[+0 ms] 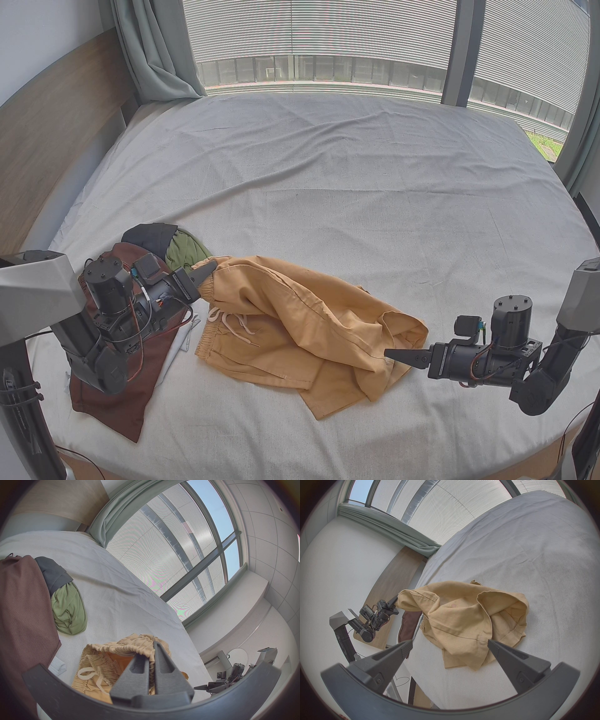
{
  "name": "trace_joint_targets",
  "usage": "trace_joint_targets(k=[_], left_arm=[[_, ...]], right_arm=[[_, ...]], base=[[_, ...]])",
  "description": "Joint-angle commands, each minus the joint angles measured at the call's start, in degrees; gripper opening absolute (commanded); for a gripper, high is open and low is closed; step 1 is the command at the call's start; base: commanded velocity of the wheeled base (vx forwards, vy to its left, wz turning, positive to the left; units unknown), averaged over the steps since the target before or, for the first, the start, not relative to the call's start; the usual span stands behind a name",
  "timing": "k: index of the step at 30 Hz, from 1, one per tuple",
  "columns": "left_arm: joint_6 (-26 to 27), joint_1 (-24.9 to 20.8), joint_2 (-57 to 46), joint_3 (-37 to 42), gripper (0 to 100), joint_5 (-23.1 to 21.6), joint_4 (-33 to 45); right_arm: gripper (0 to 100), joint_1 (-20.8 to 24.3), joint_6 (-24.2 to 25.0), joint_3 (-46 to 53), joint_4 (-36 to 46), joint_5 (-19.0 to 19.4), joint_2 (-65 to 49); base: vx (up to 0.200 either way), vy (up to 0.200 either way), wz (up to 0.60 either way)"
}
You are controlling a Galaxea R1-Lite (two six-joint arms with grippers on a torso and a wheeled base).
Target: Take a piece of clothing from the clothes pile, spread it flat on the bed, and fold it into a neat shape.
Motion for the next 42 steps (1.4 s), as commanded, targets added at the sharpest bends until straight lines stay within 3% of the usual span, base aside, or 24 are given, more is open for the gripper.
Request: trace_joint_targets(k=[1, 6, 12, 42], left_arm=[[-0.03, 0.03, 0.19, 0.01, 0, 0.02, -0.05], [-0.03, 0.03, 0.36, 0.01, 0, 0.02, -0.05], [-0.03, 0.03, 0.36, 0.01, 0, 0.02, -0.05], [-0.03, 0.03, 0.36, -0.26, 0, 0.02, -0.05]], right_arm=[[100, 0.01, 0.12, -0.16, -1.20, 0.01, 3.55], [100, -0.07, 0.56, -0.25, -6.21, -0.17, 8.74], [100, 0.01, 4.69, -0.69, -15.09, -1.57, 14.62], [100, 3.09, 11.37, -6.22, -15.44, -1.57, 19.02]], base=[[0.000, 0.000, 0.00], [0.000, 0.000, 0.00], [0.000, 0.000, 0.00], [0.000, 0.000, 0.00]])
